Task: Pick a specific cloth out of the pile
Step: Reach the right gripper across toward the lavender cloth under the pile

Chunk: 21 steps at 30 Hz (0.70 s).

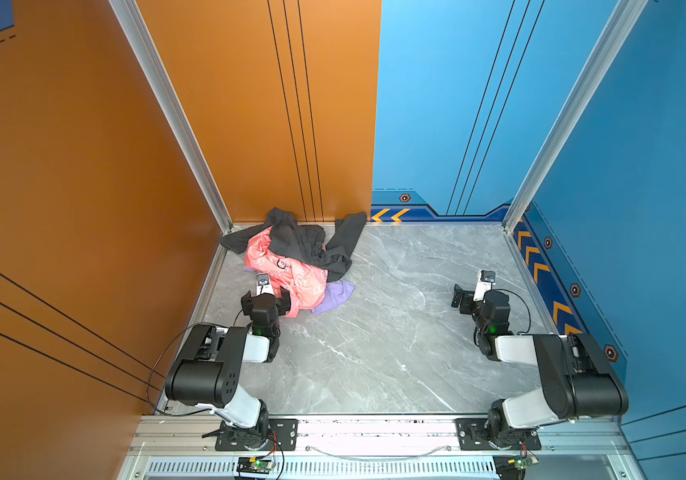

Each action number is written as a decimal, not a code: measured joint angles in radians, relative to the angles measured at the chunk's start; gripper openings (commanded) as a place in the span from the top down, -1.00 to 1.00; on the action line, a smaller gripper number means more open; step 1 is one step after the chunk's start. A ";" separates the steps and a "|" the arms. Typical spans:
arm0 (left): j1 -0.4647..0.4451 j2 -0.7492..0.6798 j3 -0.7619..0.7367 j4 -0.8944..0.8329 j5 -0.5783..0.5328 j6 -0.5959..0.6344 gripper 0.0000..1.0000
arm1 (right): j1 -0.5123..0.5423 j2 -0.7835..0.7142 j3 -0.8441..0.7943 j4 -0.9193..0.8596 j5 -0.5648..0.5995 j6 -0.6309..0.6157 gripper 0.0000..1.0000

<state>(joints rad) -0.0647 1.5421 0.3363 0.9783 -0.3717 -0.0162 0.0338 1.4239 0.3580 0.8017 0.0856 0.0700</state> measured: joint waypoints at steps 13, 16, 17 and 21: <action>-0.016 -0.614 0.059 -0.449 -0.043 -0.036 -0.96 | 0.138 -0.450 0.191 -0.463 -0.034 0.136 -1.00; -0.016 -0.719 0.134 -0.588 0.011 -0.047 -0.96 | 0.230 -0.430 0.245 -0.531 -0.052 0.212 -0.98; -0.016 -0.742 0.153 -0.627 0.039 -0.052 -0.96 | 0.266 -0.413 0.264 -0.546 -0.056 0.240 -0.97; -0.023 -0.790 0.203 -0.771 0.192 -0.055 -0.96 | 0.416 -0.302 0.344 -0.591 -0.057 0.358 -0.92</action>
<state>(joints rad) -0.0872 0.7517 0.5392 0.2070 -0.1795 -0.0711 0.4496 1.1221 0.7025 0.2111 0.0284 0.4282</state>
